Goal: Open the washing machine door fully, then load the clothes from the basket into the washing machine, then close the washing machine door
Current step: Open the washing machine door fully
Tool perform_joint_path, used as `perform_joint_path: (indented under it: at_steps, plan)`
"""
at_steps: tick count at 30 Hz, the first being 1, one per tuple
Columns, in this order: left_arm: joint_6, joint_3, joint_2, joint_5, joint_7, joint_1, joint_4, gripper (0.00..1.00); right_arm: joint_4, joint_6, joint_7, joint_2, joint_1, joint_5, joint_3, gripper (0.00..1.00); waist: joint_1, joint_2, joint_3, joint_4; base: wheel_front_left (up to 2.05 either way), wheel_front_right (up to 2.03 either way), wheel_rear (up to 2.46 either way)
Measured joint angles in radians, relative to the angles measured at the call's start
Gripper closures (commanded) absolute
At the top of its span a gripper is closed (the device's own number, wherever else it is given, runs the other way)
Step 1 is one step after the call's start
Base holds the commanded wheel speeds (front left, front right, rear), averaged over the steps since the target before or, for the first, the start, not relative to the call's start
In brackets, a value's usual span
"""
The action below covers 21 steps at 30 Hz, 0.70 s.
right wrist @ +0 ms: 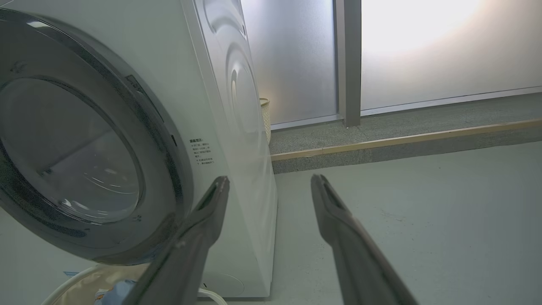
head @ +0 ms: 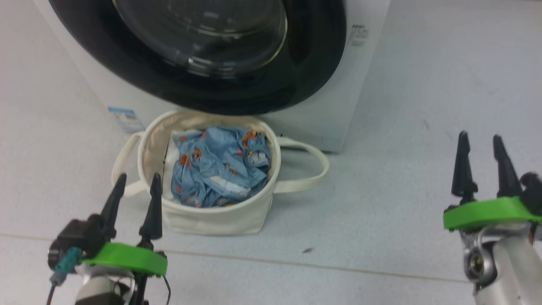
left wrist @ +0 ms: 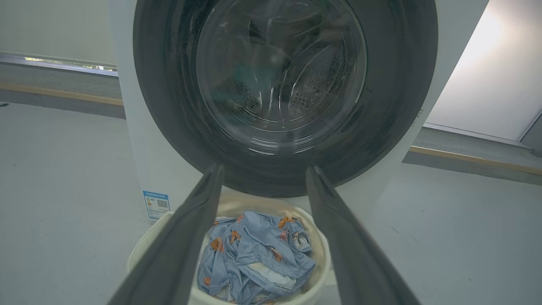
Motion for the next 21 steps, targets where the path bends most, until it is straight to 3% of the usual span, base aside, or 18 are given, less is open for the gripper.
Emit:
perform_joint_path:
  at_steps: [13, 14, 15, 16, 21]
  plan:
    - [0.000, 0.008, -0.005, 0.012, 0.000, -0.089, -0.053, 0.00, 0.031, 0.000, 0.000, -0.033, -0.187, 0.117, -0.043, 0.01, 0.0002, 0.0000, 0.171, 0.034, 0.00, 0.00, 0.00]
    - [0.000, 0.007, -0.005, 0.012, 0.000, -0.095, -0.055, 0.00, 0.036, 0.000, 0.000, -0.036, -0.200, 0.128, -0.045, 0.12, 0.0002, 0.0000, 0.183, 0.037, 0.00, 0.00, 0.00]
    - [0.000, 0.005, -0.005, 0.010, 0.000, -0.105, -0.061, 0.00, 0.045, 0.000, 0.000, -0.040, -0.226, 0.163, -0.051, 0.64, 0.0002, 0.0000, 0.205, 0.044, 0.00, 0.00, 0.00]
    - [0.000, 0.003, -0.005, 0.009, 0.000, -0.110, -0.062, 0.00, 0.051, 0.000, 0.000, -0.042, -0.239, 0.181, -0.051, 1.00, 0.0002, 0.0000, 0.215, 0.047, 0.00, 0.00, 0.00]
    - [-0.001, -0.011, -0.006, -0.001, 0.000, -0.134, -0.072, 0.00, 0.084, 0.000, 0.000, -0.058, -0.320, 0.308, -0.044, 1.00, 0.0001, 0.0000, 0.260, 0.065, 0.00, 0.00, 0.00]
